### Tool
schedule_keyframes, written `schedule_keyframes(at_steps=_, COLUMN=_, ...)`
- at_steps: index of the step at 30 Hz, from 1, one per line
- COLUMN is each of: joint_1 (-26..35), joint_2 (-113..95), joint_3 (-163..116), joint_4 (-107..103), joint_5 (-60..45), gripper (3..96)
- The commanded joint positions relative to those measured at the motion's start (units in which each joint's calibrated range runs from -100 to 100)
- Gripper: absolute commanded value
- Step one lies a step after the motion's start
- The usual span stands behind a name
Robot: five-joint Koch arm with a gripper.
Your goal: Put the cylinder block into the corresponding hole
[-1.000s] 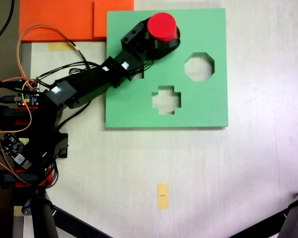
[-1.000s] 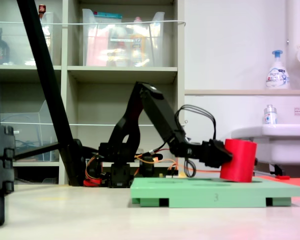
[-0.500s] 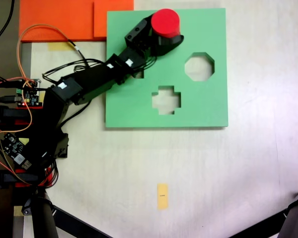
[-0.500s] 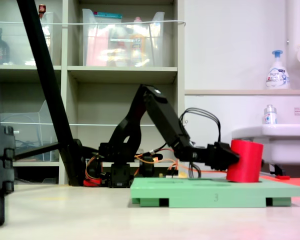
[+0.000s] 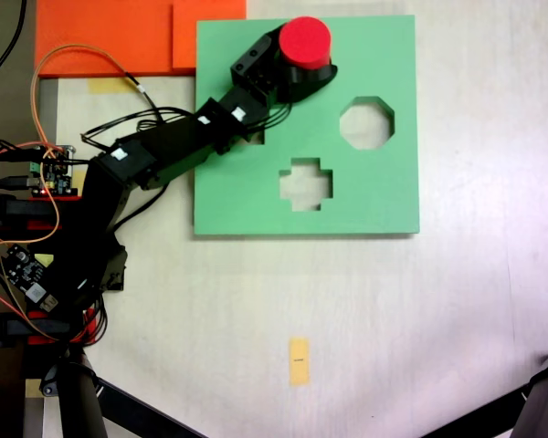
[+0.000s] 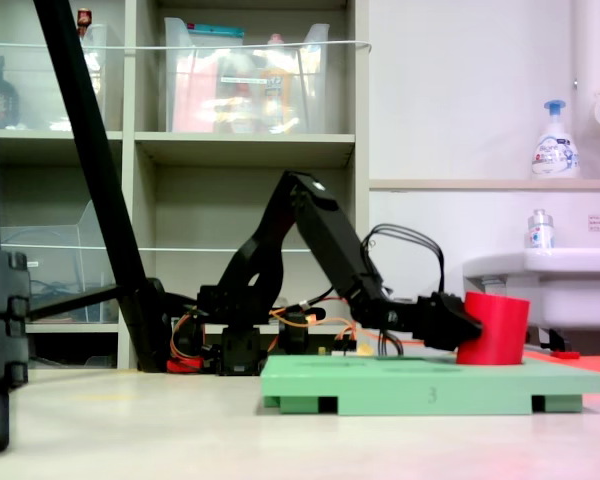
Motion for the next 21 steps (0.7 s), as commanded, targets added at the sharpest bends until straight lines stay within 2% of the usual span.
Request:
schedule_keyframes(at_steps=1, joint_1=0.1, joint_2=-0.8, joint_3=1.6, joint_4=3.6, joint_5=0.0, gripper=40.0)
schedule_keyframes(at_steps=8, joint_1=0.1, joint_2=0.7, joint_3=1.1, joint_4=3.6, joint_5=0.1, gripper=40.5)
schedule_keyframes(at_steps=14, joint_1=-0.2, joint_2=5.2, joint_3=0.9, joint_4=3.6, joint_5=1.4, gripper=46.9)
schedule_keyframes(at_steps=21, joint_1=-0.6, joint_2=9.1, joint_3=0.9, joint_4=3.6, joint_5=1.9, gripper=49.4)
